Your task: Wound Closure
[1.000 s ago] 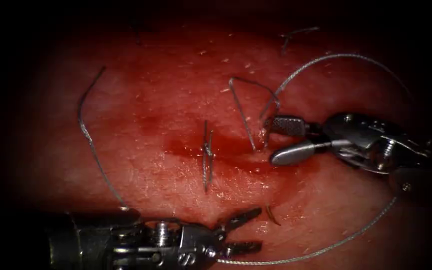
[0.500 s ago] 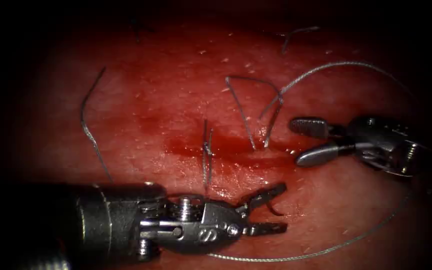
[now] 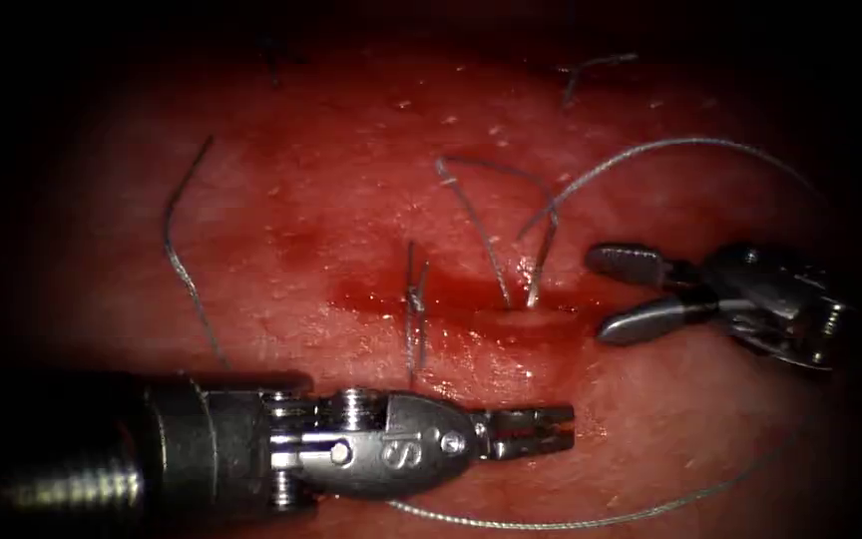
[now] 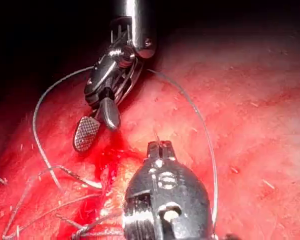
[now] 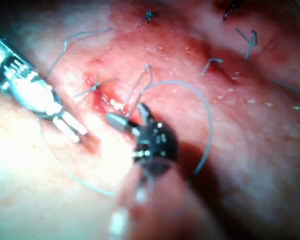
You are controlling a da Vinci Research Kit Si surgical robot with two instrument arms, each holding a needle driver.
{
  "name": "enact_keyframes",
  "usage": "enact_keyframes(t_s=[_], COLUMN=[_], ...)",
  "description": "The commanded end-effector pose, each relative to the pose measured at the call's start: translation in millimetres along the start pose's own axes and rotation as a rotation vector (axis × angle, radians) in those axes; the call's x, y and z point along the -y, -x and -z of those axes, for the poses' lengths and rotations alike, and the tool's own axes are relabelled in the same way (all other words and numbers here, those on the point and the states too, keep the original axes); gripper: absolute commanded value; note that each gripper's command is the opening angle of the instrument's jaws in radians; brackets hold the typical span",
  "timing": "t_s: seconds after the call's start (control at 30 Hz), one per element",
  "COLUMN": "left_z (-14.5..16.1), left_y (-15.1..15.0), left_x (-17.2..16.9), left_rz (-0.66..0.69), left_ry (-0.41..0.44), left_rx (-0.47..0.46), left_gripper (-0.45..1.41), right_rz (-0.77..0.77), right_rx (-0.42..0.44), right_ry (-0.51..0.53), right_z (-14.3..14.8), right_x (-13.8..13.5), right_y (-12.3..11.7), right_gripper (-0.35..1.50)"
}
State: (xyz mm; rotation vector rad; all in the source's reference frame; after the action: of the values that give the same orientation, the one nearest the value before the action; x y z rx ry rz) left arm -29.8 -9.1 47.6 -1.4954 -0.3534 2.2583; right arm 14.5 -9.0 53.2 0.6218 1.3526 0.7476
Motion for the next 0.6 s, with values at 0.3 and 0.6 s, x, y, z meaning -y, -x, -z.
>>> enact_keyframes(t_s=[0.3,0.6], left_z=[-0.4,1.5], left_y=[-2.5,-7.2], left_x=[-1.1,-5.1], left_rz=[0.434,0.685], left_ry=[0.143,0.254], left_rx=[-0.041,-0.077], left_gripper=[-0.45,-0.45], right_rz=[0.046,0.075], right_rx=[0.008,0.007], right_ry=[-0.050,-0.051], right_z=[-0.1,-0.2], right_x=[2.0,2.3], right_y=[1.4,2.0], right_gripper=[1.06,1.06])
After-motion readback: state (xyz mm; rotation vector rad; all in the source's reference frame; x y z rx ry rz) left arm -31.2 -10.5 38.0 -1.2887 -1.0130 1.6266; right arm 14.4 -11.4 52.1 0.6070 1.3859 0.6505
